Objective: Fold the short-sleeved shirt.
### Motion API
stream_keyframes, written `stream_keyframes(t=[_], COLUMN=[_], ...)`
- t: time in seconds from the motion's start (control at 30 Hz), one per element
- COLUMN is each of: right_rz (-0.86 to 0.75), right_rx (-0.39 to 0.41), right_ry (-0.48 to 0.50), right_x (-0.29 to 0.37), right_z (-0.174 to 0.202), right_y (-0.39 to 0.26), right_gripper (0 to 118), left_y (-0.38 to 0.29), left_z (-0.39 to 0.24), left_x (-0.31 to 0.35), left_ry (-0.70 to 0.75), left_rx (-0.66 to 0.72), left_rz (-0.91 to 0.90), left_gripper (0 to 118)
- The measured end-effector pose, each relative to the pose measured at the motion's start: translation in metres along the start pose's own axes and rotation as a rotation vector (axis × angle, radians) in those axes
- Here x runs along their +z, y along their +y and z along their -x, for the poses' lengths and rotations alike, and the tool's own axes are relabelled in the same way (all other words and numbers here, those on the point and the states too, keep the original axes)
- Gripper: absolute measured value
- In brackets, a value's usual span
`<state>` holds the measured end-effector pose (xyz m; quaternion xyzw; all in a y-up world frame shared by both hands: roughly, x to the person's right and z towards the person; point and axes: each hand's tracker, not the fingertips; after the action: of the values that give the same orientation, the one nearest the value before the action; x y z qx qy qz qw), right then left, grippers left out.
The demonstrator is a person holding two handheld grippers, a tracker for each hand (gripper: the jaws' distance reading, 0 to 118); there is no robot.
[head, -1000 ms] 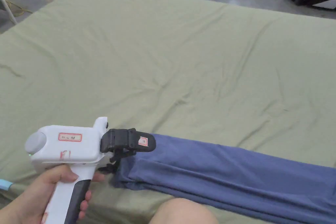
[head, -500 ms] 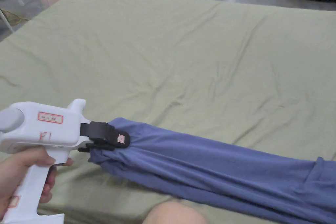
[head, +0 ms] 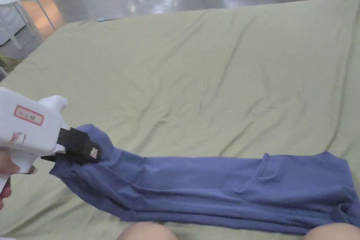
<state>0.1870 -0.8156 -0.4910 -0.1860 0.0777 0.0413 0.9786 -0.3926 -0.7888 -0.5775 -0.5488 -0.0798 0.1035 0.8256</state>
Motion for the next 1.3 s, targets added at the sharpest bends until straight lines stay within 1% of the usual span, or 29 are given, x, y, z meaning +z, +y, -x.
stream_keyframes(t=[0.03,0.1,0.17,0.23,0.3,0.4,0.47,0.5,0.53,0.57,0.6,0.63,0.67,0.7,0.73,0.8,0.83,0.87,0.9,0.93,0.97,1.0,1.03,1.07,1.1,1.17,1.23,1.27,1.3], right_rz=[0.001,0.000,-0.004,-0.009,-0.001,0.012,0.027,0.032,0.034,0.036,0.038,0.037,0.037,0.038,0.039,0.038,0.040,0.040,0.039,0.039,0.040,0.040,0.039,0.039,0.038,0.041,0.041,0.041,0.041], right_rx=[0.005,0.012,0.009,-0.001,-0.026,-0.035,-0.025,-0.021,-0.021,-0.024,-0.031,-0.036,-0.041,-0.041,-0.038,-0.038,-0.045,-0.051,-0.054,-0.052,-0.048,-0.044,-0.041,-0.041,-0.042,-0.042,-0.038,-0.036,-0.036], right_ry=[-0.001,0.003,0.005,-0.005,-0.020,-0.044,-0.065,-0.081,-0.086,-0.088,-0.091,-0.092,-0.088,-0.084,-0.083,-0.072,-0.058,-0.046,-0.037,-0.034,-0.032,-0.032,-0.029,-0.029,-0.029,-0.033,-0.044,-0.050,-0.056], right_x=[0.003,0.008,0.014,0.019,0.025,0.032,0.035,0.036,0.037,0.038,0.039,0.039,0.038,0.037,0.035,0.033,0.032,0.031,0.030,0.029,0.029,0.029,0.029,0.029,0.030,0.032,0.038,0.041,0.044], right_z=[-0.004,-0.011,-0.019,-0.026,-0.036,-0.046,-0.051,-0.053,-0.055,-0.057,-0.057,-0.057,-0.057,-0.056,-0.052,-0.048,-0.047,-0.044,-0.041,-0.040,-0.038,-0.035,-0.035,-0.035,-0.034,-0.034,-0.034,-0.034,-0.035], right_y=[-0.001,-0.004,-0.008,-0.013,-0.018,-0.026,-0.030,-0.030,-0.031,-0.031,-0.031,-0.031,-0.031,-0.031,-0.031,-0.031,-0.031,-0.031,-0.031,-0.031,-0.031,-0.031,-0.030,-0.030,-0.030,-0.030,-0.030,-0.030,-0.030], right_gripper=[0,1,1,1,1,0,0,1,1,1,1,1,1,0,1,1,1,1,0,1,1,0,1,1,1,1,1,1,1], left_y=[0.004,0.012,0.016,0.018,0.014,0.014,0.011,0.010,0.008,0.007,0.009,0.009,0.006,0.005,0.004,0.002,0.000,-0.001,-0.002,-0.004,-0.006,-0.007,-0.008,-0.010,-0.013,-0.023,-0.026,-0.031,-0.036], left_z=[-0.022,-0.060,-0.091,-0.117,-0.139,-0.150,-0.159,-0.164,-0.168,-0.173,-0.178,-0.180,-0.180,-0.178,-0.175,-0.166,-0.160,-0.155,-0.148,-0.146,-0.139,-0.135,-0.134,-0.138,-0.143,-0.153,-0.165,-0.176,-0.188], left_x=[-0.005,-0.022,-0.046,-0.076,-0.110,-0.166,-0.198,-0.208,-0.213,-0.209,-0.199,-0.188,-0.168,-0.147,-0.123,-0.089,-0.076,-0.065,-0.059,-0.055,-0.057,-0.065,-0.079,-0.093,-0.113,-0.146,-0.179,-0.187,-0.190], left_ry=[-0.041,-0.062,-0.087,-0.084,-0.050,-0.066,-0.015,0.003,-0.008,0.013,0.042,0.010,-0.069,-0.138,-0.202,-0.254,-0.269,-0.268,-0.255,-0.241,-0.223,-0.201,-0.164,-0.113,-0.071,0.011,0.045,0.068,0.051], left_rx=[-0.013,-0.079,-0.082,-0.102,-0.156,-0.109,-0.110,-0.126,-0.130,-0.130,-0.167,-0.213,-0.224,-0.203,-0.173,-0.138,-0.125,-0.124,-0.123,-0.108,-0.079,-0.067,-0.063,-0.083,-0.109,-0.121,-0.199,-0.191,-0.199], left_rz=[0.016,0.039,0.074,0.116,0.162,0.236,0.256,0.266,0.263,0.256,0.251,0.236,0.211,0.181,0.137,0.066,0.029,0.001,-0.025,-0.048,-0.080,-0.070,-0.041,-0.001,0.027,0.065,0.115,0.129,0.121], left_gripper=[7,7,7,7,7,7,9,19,25,26,28,38,51,58,57,60,69,85,104,104,102,88,58,16,0,0,0,0,0])
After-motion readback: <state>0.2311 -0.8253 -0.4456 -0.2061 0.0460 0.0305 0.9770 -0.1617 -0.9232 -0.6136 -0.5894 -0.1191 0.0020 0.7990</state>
